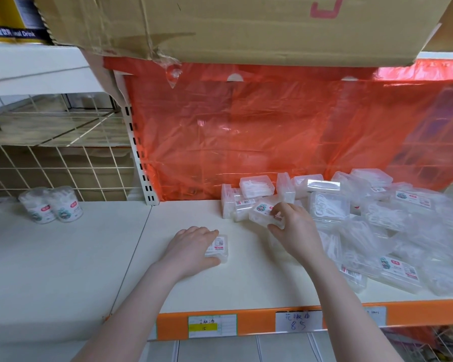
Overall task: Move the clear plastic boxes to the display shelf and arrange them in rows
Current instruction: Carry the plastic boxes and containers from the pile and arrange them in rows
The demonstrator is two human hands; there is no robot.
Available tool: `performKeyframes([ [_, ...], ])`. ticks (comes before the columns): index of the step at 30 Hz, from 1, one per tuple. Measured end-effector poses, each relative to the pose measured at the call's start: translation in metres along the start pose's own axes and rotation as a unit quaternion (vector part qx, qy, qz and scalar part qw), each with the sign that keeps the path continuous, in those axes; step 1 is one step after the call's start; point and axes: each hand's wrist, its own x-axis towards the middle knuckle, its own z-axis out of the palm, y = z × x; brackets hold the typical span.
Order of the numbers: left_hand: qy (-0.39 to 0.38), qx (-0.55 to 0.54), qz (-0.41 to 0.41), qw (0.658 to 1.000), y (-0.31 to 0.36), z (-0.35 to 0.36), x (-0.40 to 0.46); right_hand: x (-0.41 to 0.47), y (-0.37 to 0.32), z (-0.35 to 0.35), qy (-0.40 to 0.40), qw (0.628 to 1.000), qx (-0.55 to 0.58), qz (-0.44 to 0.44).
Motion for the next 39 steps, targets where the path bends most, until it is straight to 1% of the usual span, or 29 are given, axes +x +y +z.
performKeyframes([
  [3,-0.002,0.001,-0.005,1.0,0.001,0.0,0.0,0.005,-0.002,-0.005,-0.043,0.999,-0.025,0.015],
  [8,0.0,-0.002,-0.015,1.0,0.003,0.0,-0.001,0.018,-0.01,-0.017,-0.147,0.981,-0.116,0.044],
  [11,0.0,0.004,-0.026,1.0,0.006,0.0,-0.004,0.02,-0.015,-0.024,-0.177,0.974,-0.131,0.057],
  [18,0.019,0.01,-0.077,0.997,0.011,0.0,-0.028,0.004,-0.008,-0.034,-0.183,0.974,-0.122,0.05],
  [21,0.052,0.008,-0.098,0.994,0.013,-0.001,-0.044,-0.009,-0.006,-0.037,-0.15,0.979,-0.134,0.013],
  [23,0.069,0.007,-0.109,0.992,0.013,-0.003,-0.055,-0.019,-0.006,-0.037,-0.136,0.985,-0.107,-0.011],
  [26,0.072,0.012,-0.121,0.99,0.012,-0.008,-0.07,-0.033,-0.013,-0.035,-0.139,0.987,-0.07,-0.031],
  [35,0.085,0.003,-0.148,0.985,-0.019,-0.01,-0.116,-0.068,-0.064,-0.011,-0.165,0.98,-0.073,-0.085],
  [39,0.097,-0.025,-0.17,0.98,-0.052,-0.011,-0.152,-0.078,-0.109,0.004,-0.166,0.98,-0.037,-0.101],
])
